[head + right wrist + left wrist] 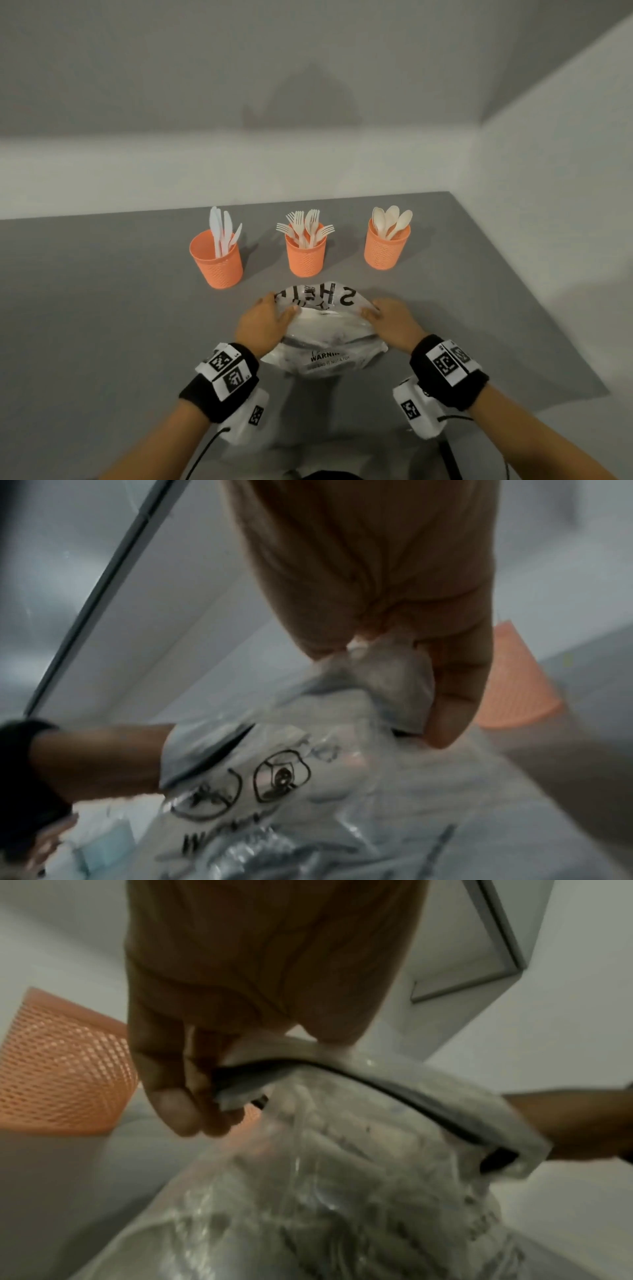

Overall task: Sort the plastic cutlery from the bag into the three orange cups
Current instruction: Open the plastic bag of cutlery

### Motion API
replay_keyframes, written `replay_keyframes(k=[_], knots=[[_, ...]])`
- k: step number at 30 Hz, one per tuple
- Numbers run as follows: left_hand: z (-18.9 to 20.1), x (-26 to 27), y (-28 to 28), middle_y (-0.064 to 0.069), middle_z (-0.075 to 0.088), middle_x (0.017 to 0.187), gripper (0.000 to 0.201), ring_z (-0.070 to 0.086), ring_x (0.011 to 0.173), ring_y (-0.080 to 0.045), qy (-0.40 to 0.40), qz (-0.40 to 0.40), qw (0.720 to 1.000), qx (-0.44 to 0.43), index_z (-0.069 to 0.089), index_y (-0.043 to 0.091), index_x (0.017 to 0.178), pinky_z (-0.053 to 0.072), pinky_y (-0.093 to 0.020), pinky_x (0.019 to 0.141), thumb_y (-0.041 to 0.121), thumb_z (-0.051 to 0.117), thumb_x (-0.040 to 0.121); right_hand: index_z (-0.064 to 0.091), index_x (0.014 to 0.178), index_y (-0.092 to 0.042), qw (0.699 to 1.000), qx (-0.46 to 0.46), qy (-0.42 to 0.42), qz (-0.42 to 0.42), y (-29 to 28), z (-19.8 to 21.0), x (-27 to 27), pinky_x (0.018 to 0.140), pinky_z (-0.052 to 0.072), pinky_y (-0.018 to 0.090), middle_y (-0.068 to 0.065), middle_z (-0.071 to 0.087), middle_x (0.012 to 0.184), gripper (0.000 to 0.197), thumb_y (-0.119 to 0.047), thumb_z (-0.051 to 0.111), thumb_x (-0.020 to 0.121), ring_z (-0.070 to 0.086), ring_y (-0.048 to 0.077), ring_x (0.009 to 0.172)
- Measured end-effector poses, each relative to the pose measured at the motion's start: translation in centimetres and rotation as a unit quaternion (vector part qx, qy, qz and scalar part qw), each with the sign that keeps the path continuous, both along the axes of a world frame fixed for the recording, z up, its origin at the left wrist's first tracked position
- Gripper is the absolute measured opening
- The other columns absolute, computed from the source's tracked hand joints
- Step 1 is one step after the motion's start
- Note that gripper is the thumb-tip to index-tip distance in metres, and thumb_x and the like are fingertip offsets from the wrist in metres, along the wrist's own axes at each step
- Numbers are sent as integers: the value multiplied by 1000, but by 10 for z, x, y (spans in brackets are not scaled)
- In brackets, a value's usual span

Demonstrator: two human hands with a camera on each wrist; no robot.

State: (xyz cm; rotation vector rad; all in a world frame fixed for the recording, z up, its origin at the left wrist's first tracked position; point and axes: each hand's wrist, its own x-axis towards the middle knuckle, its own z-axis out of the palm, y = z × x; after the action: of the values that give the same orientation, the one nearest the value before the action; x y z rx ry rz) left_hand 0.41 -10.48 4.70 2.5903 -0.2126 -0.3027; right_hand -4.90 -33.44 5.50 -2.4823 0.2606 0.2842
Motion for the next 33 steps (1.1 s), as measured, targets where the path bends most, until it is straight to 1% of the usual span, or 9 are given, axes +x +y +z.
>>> replay_keyframes(k=[3, 7, 9, 12, 16, 20, 26, 29, 33], knots=[[-4, 5, -4, -22, 64, 105, 36, 58, 99, -37, 7, 27, 1000, 0, 54, 2, 95, 41, -36, 81, 33, 36, 99, 41, 60, -12, 976, 187, 21, -112, 3, -2, 8, 54, 27, 28, 7, 40, 64, 36, -12, 42, 96, 37, 16, 61], [4, 17, -2, -15, 62, 81, 42, 57, 80, -28, 89, 87, 970, -208, 57, 6, 71, 39, -31, 79, 25, 35, 101, 62, 85, -6, 810, 522, 55, -260, -3, -6, 14, 62, 50, 30, 10, 67, 76, 29, -20, 41, 99, 61, 22, 72], [1, 24, -1, -11, 64, 94, 41, 60, 91, -26, 176, 126, 924, -315, 65, 3, 96, 45, -33, 90, 32, 37, 100, 62, 85, -7, 758, 576, 52, -303, -6, -6, 16, 64, 54, 31, 7, 71, 65, 35, -25, 37, 101, 66, 20, 67], [-4, 31, -2, -14, 65, 109, 47, 61, 104, -30, 235, 171, 880, -375, 63, 4, 114, 45, -42, 100, 41, 39, 97, 63, 88, -7, 751, 578, 35, -317, -5, -17, 21, 75, 49, 32, 6, 73, 66, 38, -31, 36, 101, 63, 22, 78], [-11, 35, -3, -9, 51, 67, 34, 48, 64, -21, 91, 182, 938, -281, 54, 6, 68, 40, -29, 68, 27, 51, 94, 63, 102, 2, 853, 442, -32, -275, -6, -27, 22, 77, 46, 31, 16, 68, 99, 30, -22, 45, 98, 58, 24, 88], [-4, 27, 14, -5, 58, 88, 8, 51, 78, -19, -99, 77, 971, -201, 57, 5, 93, 37, -25, 71, 3, 51, 88, 52, 122, -7, 957, 153, -240, -52, -17, -6, 8, 92, 45, 33, 8, 56, 108, 34, -19, 52, 90, 55, 21, 103], [31, 7, 18, -6, 51, 134, 61, 49, 121, -21, -75, -349, 933, 38, 50, 12, 131, 38, -27, 102, 23, 43, 72, 39, 139, -7, 921, -62, -122, 364, -3, 32, 3, 106, 36, 28, 10, 48, 137, 66, -17, 58, 77, 44, 19, 125], [35, 19, 9, -9, 55, 131, 49, 52, 119, -25, -17, -363, 919, 152, 49, 12, 132, 42, -32, 99, 18, 52, 83, 27, 146, -7, 927, -134, -11, 350, -1, 33, 22, 110, 29, 28, 10, 40, 147, 75, -15, 62, 80, 38, 22, 134], [42, 19, 0, -11, 60, 117, 29, 57, 105, -29, -51, -380, 887, 259, 54, 7, 113, 42, -32, 85, 18, 54, 86, 55, 120, -7, 874, -290, -5, 389, 1, 29, 34, 94, 44, 37, 12, 59, 122, 37, -14, 55, 83, 55, 28, 113]])
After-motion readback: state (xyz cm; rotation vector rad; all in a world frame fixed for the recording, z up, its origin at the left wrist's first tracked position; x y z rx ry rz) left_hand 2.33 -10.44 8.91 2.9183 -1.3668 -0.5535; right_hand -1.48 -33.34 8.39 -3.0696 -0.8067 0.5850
